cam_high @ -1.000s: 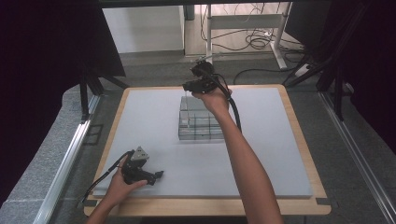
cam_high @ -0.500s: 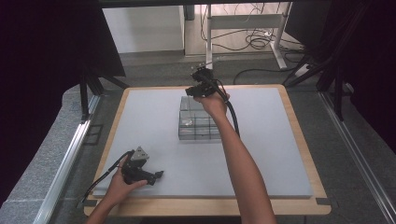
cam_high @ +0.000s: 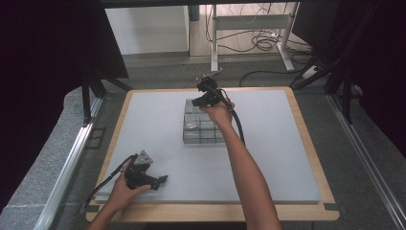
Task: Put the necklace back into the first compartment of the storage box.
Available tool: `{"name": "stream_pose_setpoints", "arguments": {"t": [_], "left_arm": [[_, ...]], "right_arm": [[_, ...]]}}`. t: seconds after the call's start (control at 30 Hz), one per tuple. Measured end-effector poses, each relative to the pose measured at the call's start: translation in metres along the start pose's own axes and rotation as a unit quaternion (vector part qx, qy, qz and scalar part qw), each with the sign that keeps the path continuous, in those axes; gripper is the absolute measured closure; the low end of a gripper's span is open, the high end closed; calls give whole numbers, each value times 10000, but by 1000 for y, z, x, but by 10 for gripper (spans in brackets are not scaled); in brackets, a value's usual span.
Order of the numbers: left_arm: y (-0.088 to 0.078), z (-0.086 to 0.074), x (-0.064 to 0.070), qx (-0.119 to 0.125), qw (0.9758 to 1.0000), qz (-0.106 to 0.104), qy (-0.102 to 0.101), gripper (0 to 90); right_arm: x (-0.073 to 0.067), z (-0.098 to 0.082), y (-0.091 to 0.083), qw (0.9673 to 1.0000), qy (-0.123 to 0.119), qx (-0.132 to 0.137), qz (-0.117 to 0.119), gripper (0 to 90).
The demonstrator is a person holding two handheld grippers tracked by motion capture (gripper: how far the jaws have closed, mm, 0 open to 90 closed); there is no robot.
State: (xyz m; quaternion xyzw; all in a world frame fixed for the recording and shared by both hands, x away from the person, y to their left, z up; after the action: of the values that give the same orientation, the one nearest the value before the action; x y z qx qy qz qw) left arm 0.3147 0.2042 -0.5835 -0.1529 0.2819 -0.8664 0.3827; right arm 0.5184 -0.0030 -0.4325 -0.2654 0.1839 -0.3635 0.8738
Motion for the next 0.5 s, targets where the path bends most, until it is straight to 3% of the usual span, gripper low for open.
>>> {"name": "stream_pose_setpoints", "arguments": {"t": [0.5], "left_arm": [[0, 0, 0, -14, 10000, -6, 0, 8]], "right_arm": [[-2, -30, 31, 9992, -15, -389, 47, 769]]}}
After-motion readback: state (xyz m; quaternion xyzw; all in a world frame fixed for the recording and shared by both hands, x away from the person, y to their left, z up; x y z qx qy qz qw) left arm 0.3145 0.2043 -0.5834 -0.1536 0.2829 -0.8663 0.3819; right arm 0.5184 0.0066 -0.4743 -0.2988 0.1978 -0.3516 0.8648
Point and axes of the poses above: each handheld gripper's, and its own axes: y roughly forward along the jaws, z roughly out of its top, x roughly to its right, the point moved 4 cm from there along y, roughly forward along the jaws, and after that the axes turned 9 degrees about x, right-handed, at the moved point
